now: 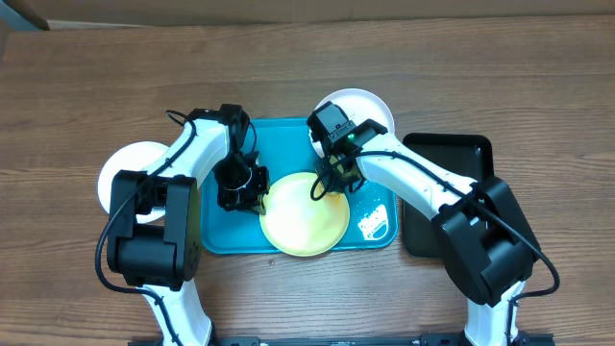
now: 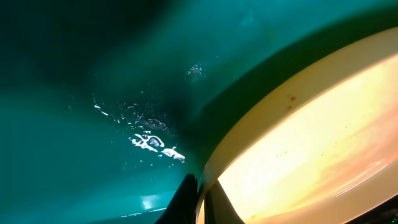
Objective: Clean dirty plates on tray and stack at the side
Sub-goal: 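Keep scrubbing the yellow plate's right side with the sponge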
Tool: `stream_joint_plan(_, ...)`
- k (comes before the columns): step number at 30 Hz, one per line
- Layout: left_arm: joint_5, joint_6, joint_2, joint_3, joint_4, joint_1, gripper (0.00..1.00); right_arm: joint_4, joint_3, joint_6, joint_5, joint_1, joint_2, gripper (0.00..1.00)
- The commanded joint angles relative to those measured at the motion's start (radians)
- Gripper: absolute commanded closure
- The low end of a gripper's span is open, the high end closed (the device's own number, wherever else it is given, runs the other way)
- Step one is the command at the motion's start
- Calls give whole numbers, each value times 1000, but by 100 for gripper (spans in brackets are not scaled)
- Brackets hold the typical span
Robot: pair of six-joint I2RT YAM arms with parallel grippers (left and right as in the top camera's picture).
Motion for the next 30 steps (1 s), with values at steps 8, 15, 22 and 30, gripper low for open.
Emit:
stream_joint_plan(8,-42,-4,11,-5,6,6,96,-89,-43,77,48,-13,-40,96)
stream_joint_plan(15,-42,-3,11,-5,9,7,96,-93,-43,81,51,1,-86,96)
stream_joint_plan(22,-42,-4,11,-5,16,0,96,-76,-42,80,49,6,-178,96)
stream_joint_plan(30,-42,-3,11,-5,16,-2,96,-72,-44,45,-122,37,-183,96)
